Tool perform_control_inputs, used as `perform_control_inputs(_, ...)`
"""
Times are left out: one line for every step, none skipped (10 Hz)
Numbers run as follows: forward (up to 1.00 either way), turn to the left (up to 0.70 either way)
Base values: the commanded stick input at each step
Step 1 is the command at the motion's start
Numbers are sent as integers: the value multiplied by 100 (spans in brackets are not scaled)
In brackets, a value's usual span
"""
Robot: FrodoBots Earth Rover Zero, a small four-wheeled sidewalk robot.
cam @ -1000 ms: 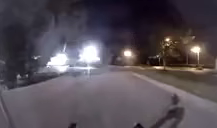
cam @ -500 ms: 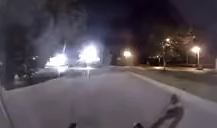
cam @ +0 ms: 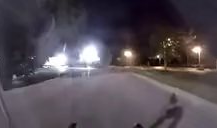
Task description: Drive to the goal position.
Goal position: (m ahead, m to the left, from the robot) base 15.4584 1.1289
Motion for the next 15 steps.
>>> perform_control_inputs(50,0)
perform_control_inputs(50,-2)
perform_control_inputs(50,-50)
perform_control_inputs(50,-46)
perform_control_inputs(50,-24)
perform_control_inputs(50,-1)
perform_control_inputs(50,0)
perform_control_inputs(50,0)
perform_control_inputs(50,0)
perform_control_inputs(50,0)
perform_control_inputs(50,0)
perform_control_inputs(50,0)
perform_control_inputs(50,0)
perform_control_inputs(50,0)
perform_control_inputs(50,2)
